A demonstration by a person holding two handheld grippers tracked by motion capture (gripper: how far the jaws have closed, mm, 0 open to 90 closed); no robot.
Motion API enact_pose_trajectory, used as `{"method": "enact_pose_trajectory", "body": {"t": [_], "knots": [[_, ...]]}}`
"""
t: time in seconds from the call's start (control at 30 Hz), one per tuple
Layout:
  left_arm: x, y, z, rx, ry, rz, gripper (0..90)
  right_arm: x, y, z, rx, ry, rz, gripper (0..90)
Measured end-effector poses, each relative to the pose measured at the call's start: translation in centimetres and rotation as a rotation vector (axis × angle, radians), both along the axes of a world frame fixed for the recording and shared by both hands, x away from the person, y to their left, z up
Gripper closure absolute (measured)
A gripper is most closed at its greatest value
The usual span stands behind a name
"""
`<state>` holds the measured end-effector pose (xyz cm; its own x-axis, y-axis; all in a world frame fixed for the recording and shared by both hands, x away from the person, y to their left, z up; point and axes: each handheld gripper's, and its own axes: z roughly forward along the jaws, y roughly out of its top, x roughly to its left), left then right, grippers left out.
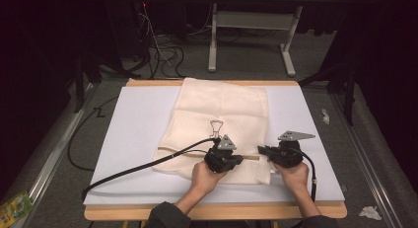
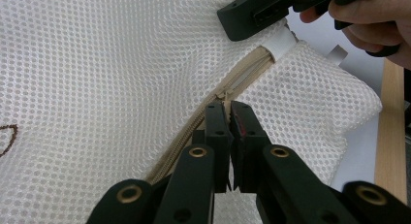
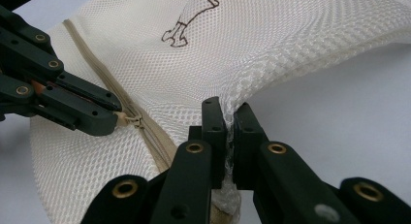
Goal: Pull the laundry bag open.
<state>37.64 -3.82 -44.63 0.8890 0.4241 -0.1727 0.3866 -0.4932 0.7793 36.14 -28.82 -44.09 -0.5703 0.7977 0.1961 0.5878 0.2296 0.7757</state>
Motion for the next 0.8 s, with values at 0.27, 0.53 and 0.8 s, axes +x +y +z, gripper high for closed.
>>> {"method": "enact_pose_trajectory", "body": {"t": [0.27,0.53,0.8], "knots": [[0.1,0.5,0.0,-0.001,-0.003,0.009,87.0,0.0,-0.1,0.1,0.001,-0.001,-0.005,87.7],[0.0,0.7,0.1,-0.011,-0.003,0.010,87.1,0.0,-0.1,0.1,0.001,0.000,0.000,87.7],[0.0,1.3,0.2,-0.011,-0.008,0.022,87.1,0.0,-0.2,0.1,0.000,0.005,-0.004,87.7]]}}
